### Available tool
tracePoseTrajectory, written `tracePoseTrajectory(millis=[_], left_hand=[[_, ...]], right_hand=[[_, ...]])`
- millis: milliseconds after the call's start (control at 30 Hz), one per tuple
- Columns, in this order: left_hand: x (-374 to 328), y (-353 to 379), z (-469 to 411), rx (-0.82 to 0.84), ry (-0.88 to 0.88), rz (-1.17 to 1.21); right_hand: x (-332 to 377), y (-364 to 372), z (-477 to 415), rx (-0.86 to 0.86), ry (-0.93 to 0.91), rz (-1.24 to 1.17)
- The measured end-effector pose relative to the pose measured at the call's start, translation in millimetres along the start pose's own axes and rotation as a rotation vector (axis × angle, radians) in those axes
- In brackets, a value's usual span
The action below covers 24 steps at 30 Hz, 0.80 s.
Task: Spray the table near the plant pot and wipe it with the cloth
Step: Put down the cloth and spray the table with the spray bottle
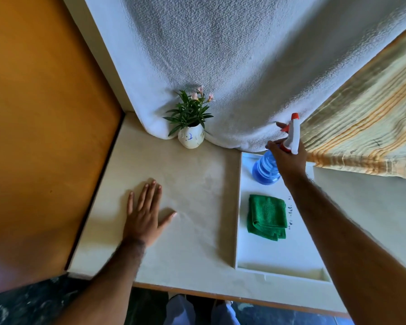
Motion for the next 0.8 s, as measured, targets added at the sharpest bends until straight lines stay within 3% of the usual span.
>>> tracePoseTrajectory(millis=[200, 333, 533, 800], left_hand=[[1, -1, -1, -0.01, -0.008, 0.005], [0, -4, -2, -0.017, -0.023, 0.008], [0, -4, -2, -0.024, -0.014, 0.016], [2, -1, -2, -0.008, -0.032, 0.04]], right_hand=[[15, 8, 11, 0.021, -0.03, -0.043], [45, 44, 47, 0.229, -0.035, -0.012], [42, 112, 129, 0.487, 0.155, 0.126], [25, 149, 134, 0.471, 0.225, 0.312]])
Point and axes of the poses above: each hand's wrist, its own z-axis away from the middle knuckle, its own y-axis out of the palm, x = y × z, the point moved 7 cm from there along -z, towards the middle knuckle, and after that the axes turned 12 degrees about -x, right-handed, at the moved point
